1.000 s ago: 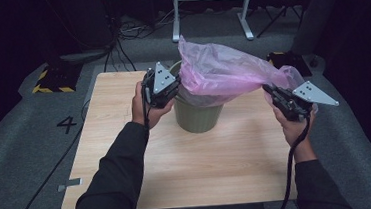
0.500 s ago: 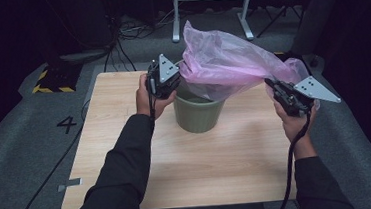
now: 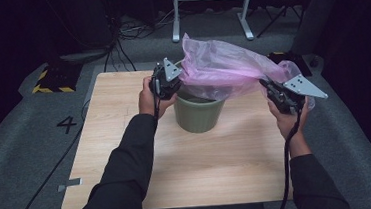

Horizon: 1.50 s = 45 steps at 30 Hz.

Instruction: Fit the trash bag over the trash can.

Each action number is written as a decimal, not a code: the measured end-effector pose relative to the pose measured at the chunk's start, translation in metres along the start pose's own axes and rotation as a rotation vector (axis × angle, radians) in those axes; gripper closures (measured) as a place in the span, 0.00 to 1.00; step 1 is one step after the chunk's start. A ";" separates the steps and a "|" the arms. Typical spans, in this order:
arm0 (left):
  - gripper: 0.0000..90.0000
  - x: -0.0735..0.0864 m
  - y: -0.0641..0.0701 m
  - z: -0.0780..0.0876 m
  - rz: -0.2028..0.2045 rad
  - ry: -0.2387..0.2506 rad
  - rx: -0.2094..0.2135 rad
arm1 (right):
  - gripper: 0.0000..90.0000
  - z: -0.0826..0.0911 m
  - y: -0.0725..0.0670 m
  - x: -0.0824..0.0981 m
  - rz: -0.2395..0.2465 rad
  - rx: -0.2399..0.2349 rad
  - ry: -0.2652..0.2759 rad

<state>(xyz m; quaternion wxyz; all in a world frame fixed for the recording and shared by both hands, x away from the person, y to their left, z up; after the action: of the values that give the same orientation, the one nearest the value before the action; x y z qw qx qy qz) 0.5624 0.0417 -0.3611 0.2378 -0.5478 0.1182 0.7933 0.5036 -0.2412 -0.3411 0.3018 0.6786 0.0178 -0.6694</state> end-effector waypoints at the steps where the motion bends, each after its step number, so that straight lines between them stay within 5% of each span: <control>1: 0.96 0.000 -0.003 -0.005 0.007 -0.021 -0.001 | 1.00 -0.005 0.002 -0.004 0.016 0.013 -0.006; 6: 0.87 0.003 -0.005 -0.009 0.025 -0.044 -0.007 | 1.00 -0.010 0.005 -0.010 0.040 0.034 -0.006; 7: 0.64 0.008 -0.003 -0.007 0.055 -0.075 0.044 | 1.00 -0.011 0.003 -0.010 0.038 0.028 -0.009; 9: 0.43 0.011 -0.006 0.000 0.059 -0.076 0.027 | 1.00 -0.011 0.003 -0.008 0.039 0.028 -0.013; 12: 0.33 0.011 -0.008 0.011 0.065 -0.048 0.059 | 1.00 -0.010 0.004 -0.006 0.035 0.028 -0.015; 13: 0.30 0.010 -0.009 0.023 0.069 -0.030 0.100 | 1.00 -0.009 0.006 -0.004 0.030 0.035 -0.019; 18: 0.32 0.001 -0.005 0.044 0.027 0.017 0.144 | 1.00 -0.007 0.009 -0.002 0.023 0.040 -0.024; 22: 0.32 -0.013 0.014 0.056 0.010 0.059 0.233 | 1.00 -0.003 0.009 -0.005 0.053 0.044 -0.028; 24: 0.33 -0.017 0.028 0.053 0.014 0.061 0.285 | 0.99 -0.002 0.007 -0.004 0.060 0.021 -0.053; 28: 0.51 -0.024 0.050 0.035 0.000 0.027 0.273 | 0.99 0.000 0.002 0.001 0.086 -0.013 -0.080; 32: 0.84 -0.017 0.062 0.024 -0.091 -0.059 0.286 | 0.99 0.008 0.002 0.007 0.100 -0.035 -0.097; 35: 0.90 -0.013 0.061 0.019 -0.099 -0.112 0.277 | 0.99 0.011 0.004 0.006 0.093 -0.051 -0.099; 42: 0.89 -0.001 0.049 0.003 -0.078 -0.280 0.257 | 0.99 0.008 -0.006 -0.003 0.146 -0.101 -0.128; 45: 0.76 0.002 0.041 0.000 -0.053 -0.309 0.195 | 0.99 0.002 -0.014 -0.008 0.179 -0.116 -0.141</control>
<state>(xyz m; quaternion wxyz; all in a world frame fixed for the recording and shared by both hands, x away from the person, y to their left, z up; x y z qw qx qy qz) 0.5410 0.0072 -0.3662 0.3262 -0.3965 0.1421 0.8463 0.4950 -0.2274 -0.3391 0.3997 0.6100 -0.0254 -0.6837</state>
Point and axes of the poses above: each handheld gripper's, and its own axes: z roughly backward along the jaws, x roughly out of its underside, y roughly to its right, the point moved 8 cm from there along -z, roughly forward along the jaws, and after that the axes turned 13 degrees about z, right-handed, at the moved point
